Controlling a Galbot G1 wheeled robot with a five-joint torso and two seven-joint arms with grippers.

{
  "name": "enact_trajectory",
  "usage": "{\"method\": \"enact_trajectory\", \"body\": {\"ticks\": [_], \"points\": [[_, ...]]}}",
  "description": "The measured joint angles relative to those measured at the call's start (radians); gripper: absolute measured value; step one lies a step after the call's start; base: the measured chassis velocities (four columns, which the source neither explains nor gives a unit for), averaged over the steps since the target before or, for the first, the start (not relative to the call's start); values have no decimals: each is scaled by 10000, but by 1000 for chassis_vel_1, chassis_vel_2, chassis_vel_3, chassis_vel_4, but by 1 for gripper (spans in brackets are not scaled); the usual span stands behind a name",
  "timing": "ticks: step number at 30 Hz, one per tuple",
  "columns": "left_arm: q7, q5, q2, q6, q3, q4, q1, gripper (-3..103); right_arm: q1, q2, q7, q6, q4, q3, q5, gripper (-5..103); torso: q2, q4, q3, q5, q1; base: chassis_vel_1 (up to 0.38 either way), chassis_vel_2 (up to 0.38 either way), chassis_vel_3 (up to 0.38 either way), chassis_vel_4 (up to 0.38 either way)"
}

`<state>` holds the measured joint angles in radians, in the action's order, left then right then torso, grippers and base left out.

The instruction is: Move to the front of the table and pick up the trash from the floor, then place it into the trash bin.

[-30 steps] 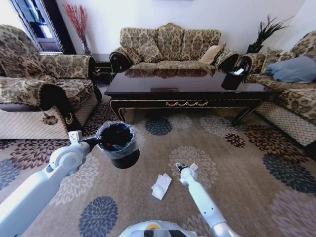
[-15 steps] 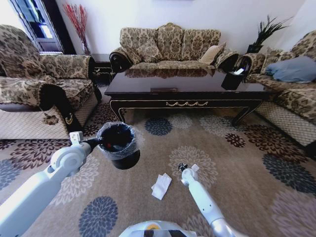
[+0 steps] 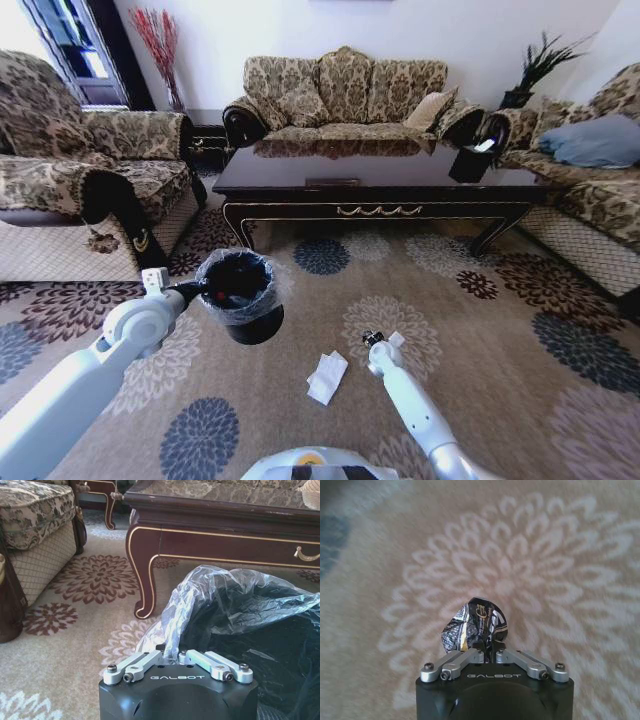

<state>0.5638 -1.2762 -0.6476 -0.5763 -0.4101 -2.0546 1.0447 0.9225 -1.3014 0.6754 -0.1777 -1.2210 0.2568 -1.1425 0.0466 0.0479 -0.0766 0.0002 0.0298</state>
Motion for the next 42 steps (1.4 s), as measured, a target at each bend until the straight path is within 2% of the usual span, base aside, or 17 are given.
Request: {"method": "enact_trajectory", "body": {"ticks": [7,11,12,16,19,22,24,27,31,39,42], "points": [[-25,283,-334,1,182,27,80,4,384,835,-157,168,-1655,-176,-101,6,0,-5,0,0,0,0,0,0,0],[-55,607,-627,13,487,47,198,4,690,1948,-248,302,-3400,-336,-141,6,0,-4,1,0,0,0,0,0,0],[-55,607,-627,13,487,47,198,4,690,1948,-248,302,-3400,-336,-141,6,0,-4,1,0,0,0,0,0,0],[-64,817,-805,43,825,40,221,4,653,2763,-292,411,-4752,-579,-355,6,0,-2,1,-1,0,0,0,0,0],[-101,887,-816,64,913,39,263,4,551,3006,-321,487,-5339,-710,-505,6,0,-4,1,-1,0,0,0,0,0],[-178,895,-854,115,1036,127,209,4,302,3449,-754,764,-6231,-1135,-457,6,0,-9,1,0,0,0,0,0,0],[-185,898,-887,122,1079,161,163,4,249,3532,-883,829,-6350,-1228,-387,6,0,-9,1,-1,0,0,0,0,0],[-238,1007,-1188,147,1496,400,-168,4,-149,3953,-1630,1030,-6907,-1774,-134,6,0,-2,1,-2,0,0,0,0,0],[-362,1146,-1480,148,1845,679,-483,4,-647,4150,-1974,1062,-7245,-2284,-170,6,0,-3,1,-3,0,0,0,0,0],[-540,1254,-1885,232,2263,1347,-1147,4,-1290,4254,-2040,1064,-7467,-3497,26,6,0,-7,1,-2,0,0,0,0,0],[-540,1238,-2163,267,2531,1595,-1566,4,-1451,4278,-2238,1081,-7328,-4174,557,6,0,-6,0,0,0,0,0,0,0]]}}
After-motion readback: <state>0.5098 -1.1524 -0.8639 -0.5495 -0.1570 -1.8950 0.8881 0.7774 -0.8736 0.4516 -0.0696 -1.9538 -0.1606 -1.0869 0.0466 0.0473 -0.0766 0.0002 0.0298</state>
